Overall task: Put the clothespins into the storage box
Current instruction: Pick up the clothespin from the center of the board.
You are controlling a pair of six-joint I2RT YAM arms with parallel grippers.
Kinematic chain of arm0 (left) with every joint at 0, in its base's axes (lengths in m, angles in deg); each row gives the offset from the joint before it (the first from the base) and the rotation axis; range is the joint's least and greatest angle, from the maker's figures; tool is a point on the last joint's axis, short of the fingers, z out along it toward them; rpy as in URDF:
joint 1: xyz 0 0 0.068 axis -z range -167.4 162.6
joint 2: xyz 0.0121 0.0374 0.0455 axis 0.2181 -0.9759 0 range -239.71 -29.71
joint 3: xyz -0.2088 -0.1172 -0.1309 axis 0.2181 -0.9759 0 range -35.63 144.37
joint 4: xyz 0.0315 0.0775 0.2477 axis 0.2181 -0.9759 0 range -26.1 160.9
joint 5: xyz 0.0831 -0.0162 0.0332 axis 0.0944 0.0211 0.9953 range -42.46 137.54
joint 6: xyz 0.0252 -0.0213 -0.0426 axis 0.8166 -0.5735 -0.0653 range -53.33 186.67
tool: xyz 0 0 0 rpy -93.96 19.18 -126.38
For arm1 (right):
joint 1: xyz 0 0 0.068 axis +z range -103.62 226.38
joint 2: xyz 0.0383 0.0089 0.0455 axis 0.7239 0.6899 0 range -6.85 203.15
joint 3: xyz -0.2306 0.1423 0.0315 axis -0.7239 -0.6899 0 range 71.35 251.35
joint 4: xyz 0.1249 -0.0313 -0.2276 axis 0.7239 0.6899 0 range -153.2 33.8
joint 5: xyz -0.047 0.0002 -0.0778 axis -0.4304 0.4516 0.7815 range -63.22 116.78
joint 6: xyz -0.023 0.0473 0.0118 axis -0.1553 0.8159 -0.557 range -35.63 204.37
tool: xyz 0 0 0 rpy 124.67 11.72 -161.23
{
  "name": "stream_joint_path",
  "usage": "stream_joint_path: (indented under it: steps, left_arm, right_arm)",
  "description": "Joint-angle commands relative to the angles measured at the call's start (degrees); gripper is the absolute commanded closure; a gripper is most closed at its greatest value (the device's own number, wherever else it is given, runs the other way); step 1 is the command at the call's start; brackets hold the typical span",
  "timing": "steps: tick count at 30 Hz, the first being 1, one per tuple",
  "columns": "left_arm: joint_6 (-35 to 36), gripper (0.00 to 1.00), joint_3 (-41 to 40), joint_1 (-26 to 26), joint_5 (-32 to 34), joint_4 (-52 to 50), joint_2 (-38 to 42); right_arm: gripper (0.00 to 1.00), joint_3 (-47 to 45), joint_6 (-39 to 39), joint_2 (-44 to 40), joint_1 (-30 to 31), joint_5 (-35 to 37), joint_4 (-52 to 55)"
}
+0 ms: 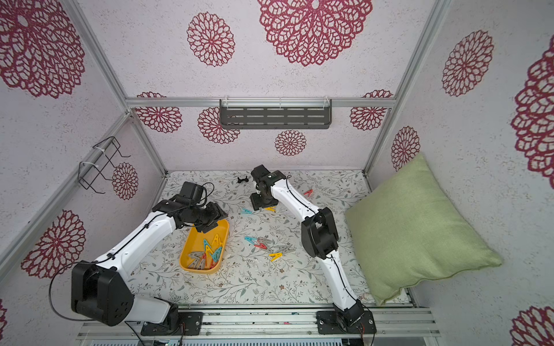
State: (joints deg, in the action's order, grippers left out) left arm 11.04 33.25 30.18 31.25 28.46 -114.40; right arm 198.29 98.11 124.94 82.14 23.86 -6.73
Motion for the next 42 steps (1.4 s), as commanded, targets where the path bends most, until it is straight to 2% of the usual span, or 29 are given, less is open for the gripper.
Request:
stream_joint_path:
  steps: [1,9,23,33,39,42]
  left_arm:
    - [-0.8,0.39,2.9,1.5,-2.6,4.3,-3.6]
    - [0.6,0.39,8.3,1.7,-3.9,3.4,-9.3]
    - [3.0,0.39,13.9,0.6,-5.4,-0.1,-14.7]
    - [3.8,0.39,14.5,-0.7,-5.7,-1.0,-15.1]
    - [3.8,0.39,13.2,-1.0,-5.6,-0.6,-14.0]
    - [3.8,0.39,12.4,-1.3,-5.5,-0.6,-12.8]
  right_arm:
    - [0.34,0.2,-3.2,0.2,-2.0,2.4,-0.7]
    - [0.29,1.4,-6.7,6.1,-4.1,1.1,-1.1]
    - [0.29,7.4,-7.7,14.6,-4.7,-1.3,-0.5]
    - [0.55,6.9,-7.1,14.9,-4.5,-3.1,-0.2]
    - [0.77,6.9,-6.0,13.7,-4.1,-3.1,-0.1]
    - [0.83,7.1,-5.0,12.7,-4.0,-3.5,-0.2]
